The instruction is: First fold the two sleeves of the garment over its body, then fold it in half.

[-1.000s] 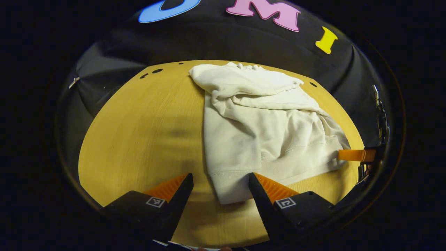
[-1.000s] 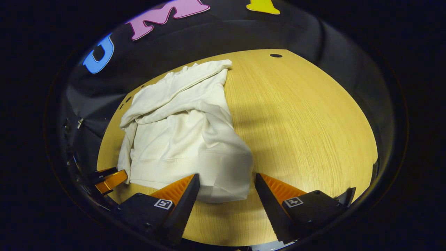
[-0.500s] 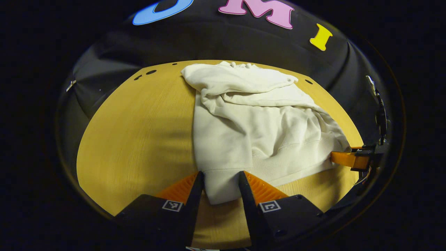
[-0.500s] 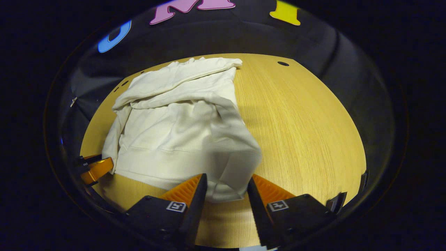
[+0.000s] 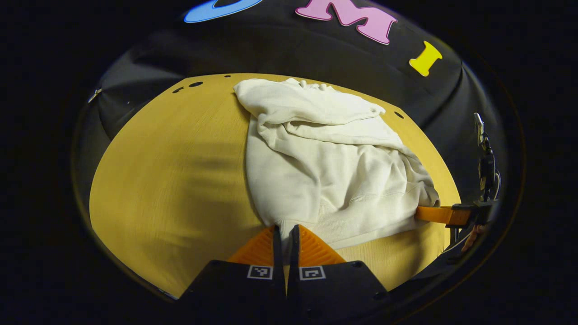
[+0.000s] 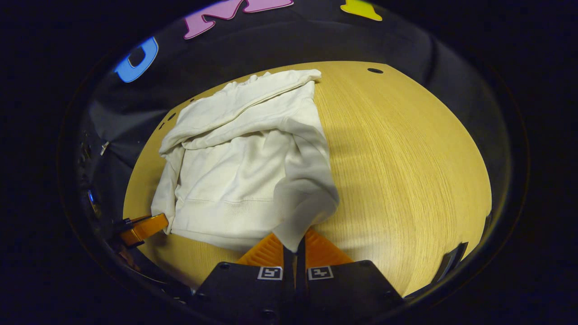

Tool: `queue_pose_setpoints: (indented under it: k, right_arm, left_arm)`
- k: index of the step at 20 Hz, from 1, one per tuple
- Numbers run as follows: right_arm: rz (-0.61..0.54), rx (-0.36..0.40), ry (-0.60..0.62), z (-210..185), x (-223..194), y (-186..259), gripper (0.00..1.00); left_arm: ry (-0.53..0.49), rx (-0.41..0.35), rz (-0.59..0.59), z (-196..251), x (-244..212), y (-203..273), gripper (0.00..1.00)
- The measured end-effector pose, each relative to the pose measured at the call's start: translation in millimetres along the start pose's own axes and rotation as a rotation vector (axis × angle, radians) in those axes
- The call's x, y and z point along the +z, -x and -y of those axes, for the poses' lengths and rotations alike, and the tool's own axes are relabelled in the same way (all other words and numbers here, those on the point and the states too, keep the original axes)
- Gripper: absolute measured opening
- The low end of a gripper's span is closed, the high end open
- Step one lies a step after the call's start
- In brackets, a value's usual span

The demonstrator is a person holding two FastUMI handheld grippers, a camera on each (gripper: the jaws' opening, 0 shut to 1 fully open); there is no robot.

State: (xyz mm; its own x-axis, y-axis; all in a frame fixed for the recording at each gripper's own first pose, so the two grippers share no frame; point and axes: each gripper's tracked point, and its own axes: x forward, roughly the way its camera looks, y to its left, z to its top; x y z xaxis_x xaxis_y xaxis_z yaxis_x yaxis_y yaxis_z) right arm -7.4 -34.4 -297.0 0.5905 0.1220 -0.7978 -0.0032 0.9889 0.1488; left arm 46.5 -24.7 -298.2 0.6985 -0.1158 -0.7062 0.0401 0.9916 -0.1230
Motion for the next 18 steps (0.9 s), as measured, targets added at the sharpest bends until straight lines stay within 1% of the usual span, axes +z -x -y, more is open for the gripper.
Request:
queue_pose_setpoints:
  k: [4, 6, 8, 10, 13, 15, 18]
  right_arm:
    - [0.019, 0.02, -0.001, -8, 16, 8, 0.05]
    - [0.038, 0.035, -0.003, -15, 29, 12, 0.05]
    - [0.054, 0.033, 0.008, -17, 44, 13, 0.05]
    - [0.062, 0.045, 0.004, -24, 59, 12, 0.05]
    - [0.112, 0.061, 0.018, -34, 99, 11, 0.05]
    - [0.159, 0.055, 0.058, -37, 130, 10, 0.06]
    - [0.22, 0.067, 0.094, -49, 179, 7, 0.05]
  left_arm:
    - [0.002, 0.003, -0.01, 0, 13, 9, 0.07]
    - [0.016, -0.005, 0.001, 1, 28, 17, 0.07]
    - [0.033, -0.019, 0.028, 3, 47, 24, 0.07]
    - [0.071, -0.037, 0.049, 2, 66, 29, 0.07]
    - [0.097, -0.058, 0.09, 1, 102, 34, 0.07]
    - [0.105, -0.076, 0.12, 3, 128, 36, 0.06]
    - [0.109, -0.092, 0.161, 6, 172, 33, 0.07]
